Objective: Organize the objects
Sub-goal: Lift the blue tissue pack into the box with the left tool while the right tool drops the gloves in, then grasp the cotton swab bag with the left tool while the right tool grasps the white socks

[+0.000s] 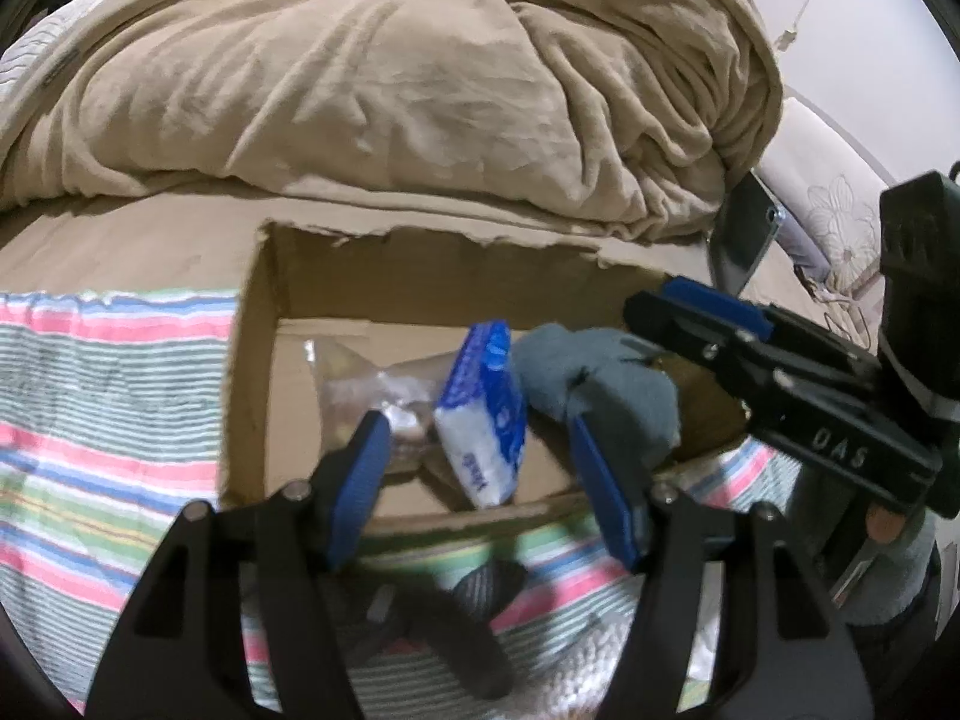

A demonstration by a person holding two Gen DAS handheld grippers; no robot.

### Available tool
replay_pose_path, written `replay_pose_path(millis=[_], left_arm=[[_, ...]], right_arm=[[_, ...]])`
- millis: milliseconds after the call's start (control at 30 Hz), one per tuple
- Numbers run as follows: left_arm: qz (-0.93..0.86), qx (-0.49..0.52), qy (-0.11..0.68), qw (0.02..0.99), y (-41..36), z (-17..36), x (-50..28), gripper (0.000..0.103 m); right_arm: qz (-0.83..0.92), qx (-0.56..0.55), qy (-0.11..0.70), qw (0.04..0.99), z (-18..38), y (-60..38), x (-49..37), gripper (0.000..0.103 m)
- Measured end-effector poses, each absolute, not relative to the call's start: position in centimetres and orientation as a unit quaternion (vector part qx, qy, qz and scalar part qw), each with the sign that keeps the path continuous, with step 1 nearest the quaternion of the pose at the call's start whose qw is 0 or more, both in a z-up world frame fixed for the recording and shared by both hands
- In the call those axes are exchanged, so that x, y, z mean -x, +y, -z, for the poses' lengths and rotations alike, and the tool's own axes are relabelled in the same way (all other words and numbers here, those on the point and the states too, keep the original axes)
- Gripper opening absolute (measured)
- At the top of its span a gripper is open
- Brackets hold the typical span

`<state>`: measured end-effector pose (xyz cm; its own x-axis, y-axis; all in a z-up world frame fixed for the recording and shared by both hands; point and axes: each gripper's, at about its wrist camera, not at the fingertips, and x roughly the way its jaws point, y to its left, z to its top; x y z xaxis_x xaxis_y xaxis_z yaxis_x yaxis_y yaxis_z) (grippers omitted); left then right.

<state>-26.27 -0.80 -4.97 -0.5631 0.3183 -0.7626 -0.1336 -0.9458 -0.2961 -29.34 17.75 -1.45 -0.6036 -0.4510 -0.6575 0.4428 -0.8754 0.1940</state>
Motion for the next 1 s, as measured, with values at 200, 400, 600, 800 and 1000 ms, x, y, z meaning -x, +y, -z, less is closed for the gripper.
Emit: replay_pose_path(millis=[200, 400, 600, 800, 1000], left_arm=[[-0.883, 0.44, -0.103, 0.124, -1.5, 3.8, 24.4, 0.065], [-0.891, 0.421, -0.114, 0.129, -2.5, 1.6, 21.4, 0.068], [-0.905, 0.398, -0.1, 0.113, -3.3, -0.6, 18.8, 0.074], [-0.907, 0.394, -0.098, 0.109, -3.3, -0.9, 16.2, 0.075], [-0.906, 0.397, -0.102, 0.108, -2.6, -0.2, 14.3, 0.081]], right_arm=[[0.899, -0.363, 0.003, 0.244, 0.4, 18.1, 27.6, 0.051], [0.907, -0.351, 0.019, 0.232, -1.3, 19.0, 24.9, 0.058], [0.911, -0.344, 0.018, 0.229, -2.9, 19.8, 22.6, 0.067], [0.912, -0.34, 0.024, 0.228, -3.8, 20.3, 20.6, 0.067], [0.908, -0.351, 0.016, 0.229, -3.4, 20.7, 18.5, 0.067]])
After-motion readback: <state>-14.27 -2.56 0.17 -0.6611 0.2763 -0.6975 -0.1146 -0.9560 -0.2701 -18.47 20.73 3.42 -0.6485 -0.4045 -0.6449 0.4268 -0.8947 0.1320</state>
